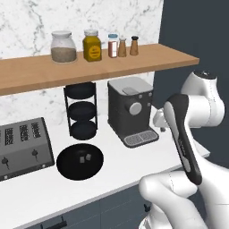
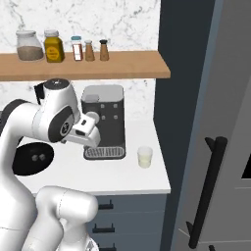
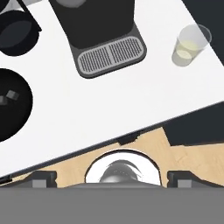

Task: Grab a lemon wedge from the fridge and one ice cube from the ice bowl, and put them in the glass of lemonade.

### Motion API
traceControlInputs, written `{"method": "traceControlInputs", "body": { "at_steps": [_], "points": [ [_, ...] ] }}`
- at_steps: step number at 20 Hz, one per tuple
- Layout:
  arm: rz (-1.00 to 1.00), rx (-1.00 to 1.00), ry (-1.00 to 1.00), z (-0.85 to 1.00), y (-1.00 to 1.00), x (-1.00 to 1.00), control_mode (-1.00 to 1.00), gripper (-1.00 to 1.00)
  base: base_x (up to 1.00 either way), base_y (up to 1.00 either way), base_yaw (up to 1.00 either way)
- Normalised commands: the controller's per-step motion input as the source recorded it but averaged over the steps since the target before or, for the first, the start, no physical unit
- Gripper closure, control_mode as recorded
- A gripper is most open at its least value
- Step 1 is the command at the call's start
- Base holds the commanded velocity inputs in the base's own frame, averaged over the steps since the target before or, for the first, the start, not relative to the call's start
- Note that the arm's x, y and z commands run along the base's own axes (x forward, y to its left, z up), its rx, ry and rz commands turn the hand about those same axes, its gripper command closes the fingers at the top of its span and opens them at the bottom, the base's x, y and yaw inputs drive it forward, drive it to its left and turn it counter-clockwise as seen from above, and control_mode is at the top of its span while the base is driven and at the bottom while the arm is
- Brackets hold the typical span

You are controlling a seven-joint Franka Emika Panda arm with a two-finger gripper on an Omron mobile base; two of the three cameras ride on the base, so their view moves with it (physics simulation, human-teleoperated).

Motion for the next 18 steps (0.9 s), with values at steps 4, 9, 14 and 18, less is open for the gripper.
{"method": "traceControlInputs", "body": {
  "at_steps": [4, 9, 14, 18],
  "points": [
    [0.00, 0.00, 0.00, -0.19, 0.30, 0.03, -1.00, -1.00, 0.00, 0.00, 0.00],
    [0.06, 0.00, 0.03, -0.43, 0.66, 0.03, -1.00, -1.00, 0.00, 0.00, 0.00],
    [0.08, 0.00, 0.03, -0.48, 0.98, 0.19, -1.00, -1.00, 0.00, 0.00, 0.00],
    [0.15, 0.00, 0.09, -0.36, 0.99, 0.31, -1.00, -1.00, 0.00, 0.00, 0.00]
  ]
}}
